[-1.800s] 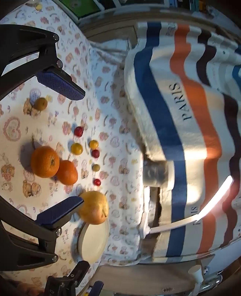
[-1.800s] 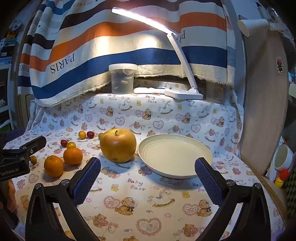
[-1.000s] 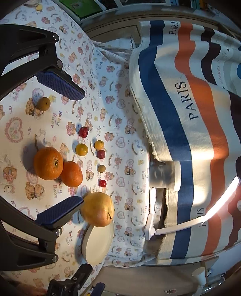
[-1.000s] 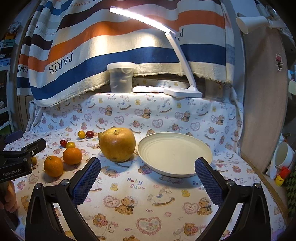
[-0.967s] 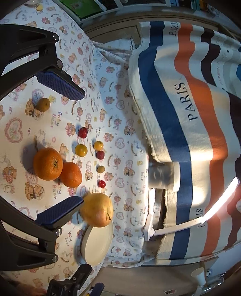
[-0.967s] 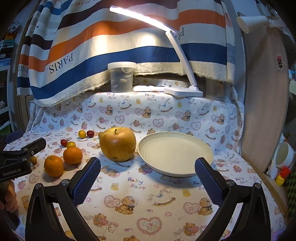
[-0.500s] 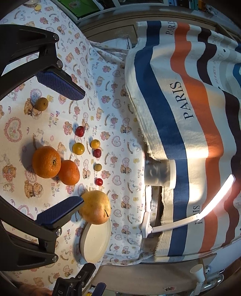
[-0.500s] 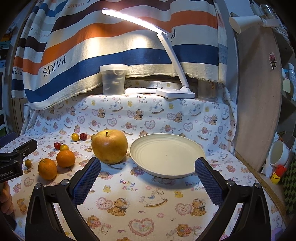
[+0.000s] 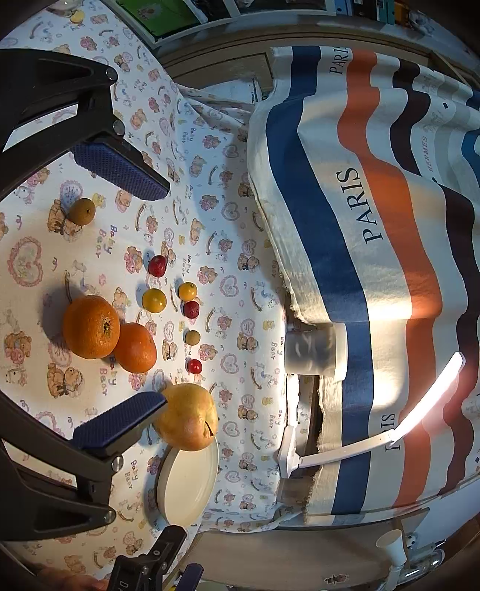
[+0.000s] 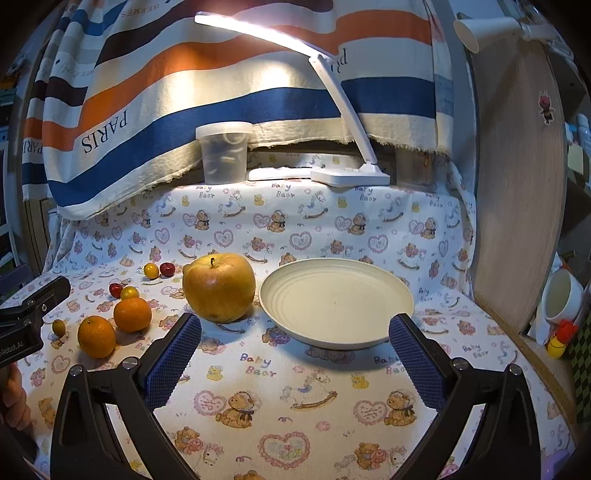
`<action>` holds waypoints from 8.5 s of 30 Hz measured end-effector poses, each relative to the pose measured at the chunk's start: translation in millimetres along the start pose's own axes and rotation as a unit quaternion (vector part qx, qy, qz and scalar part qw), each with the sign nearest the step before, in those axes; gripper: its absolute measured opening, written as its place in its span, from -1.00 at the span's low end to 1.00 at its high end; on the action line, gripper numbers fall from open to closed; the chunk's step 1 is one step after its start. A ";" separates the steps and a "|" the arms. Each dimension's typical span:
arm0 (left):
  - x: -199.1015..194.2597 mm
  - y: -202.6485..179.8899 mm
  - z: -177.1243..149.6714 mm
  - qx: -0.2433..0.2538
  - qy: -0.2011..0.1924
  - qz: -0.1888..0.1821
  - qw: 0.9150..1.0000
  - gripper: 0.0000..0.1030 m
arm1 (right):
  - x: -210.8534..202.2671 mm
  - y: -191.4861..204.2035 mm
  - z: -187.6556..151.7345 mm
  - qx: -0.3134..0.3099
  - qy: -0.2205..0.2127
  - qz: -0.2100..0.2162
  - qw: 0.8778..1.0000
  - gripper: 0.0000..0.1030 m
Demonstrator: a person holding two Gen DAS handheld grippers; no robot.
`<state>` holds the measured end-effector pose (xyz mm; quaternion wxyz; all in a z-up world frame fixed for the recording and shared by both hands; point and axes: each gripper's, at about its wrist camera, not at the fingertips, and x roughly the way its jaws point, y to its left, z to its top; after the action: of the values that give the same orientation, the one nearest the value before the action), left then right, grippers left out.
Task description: Organize fruits
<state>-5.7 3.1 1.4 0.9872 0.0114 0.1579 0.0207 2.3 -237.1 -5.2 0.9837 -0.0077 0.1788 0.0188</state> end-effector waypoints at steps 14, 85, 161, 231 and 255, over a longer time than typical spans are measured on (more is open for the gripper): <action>0.1 -1.4 -0.3 0.011 0.003 -0.006 1.000 1.00 | 3.9 -7.6 2.2 0.019 0.010 0.005 1.000 0.99; 61.3 -7.8 -13.5 0.004 0.258 -0.070 0.964 0.38 | 37.6 1.6 43.5 0.027 0.040 0.066 0.997 0.67; 125.8 14.4 63.7 -0.061 0.122 -0.083 0.987 -0.05 | 163.8 82.8 40.0 -0.078 0.184 0.089 0.976 0.72; 200.9 -211.4 39.6 0.165 0.232 -0.172 0.943 -0.04 | 166.9 -126.2 56.0 0.119 0.187 0.004 0.975 0.72; 156.8 -137.4 71.2 0.148 0.160 -0.126 0.968 0.62 | 161.7 -110.2 53.3 0.098 0.175 -0.008 0.980 0.76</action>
<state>170.5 -128.3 16.2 0.9312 0.1344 0.3149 -0.1255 176.6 -340.5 -11.3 0.9333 0.0840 0.3492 -0.0087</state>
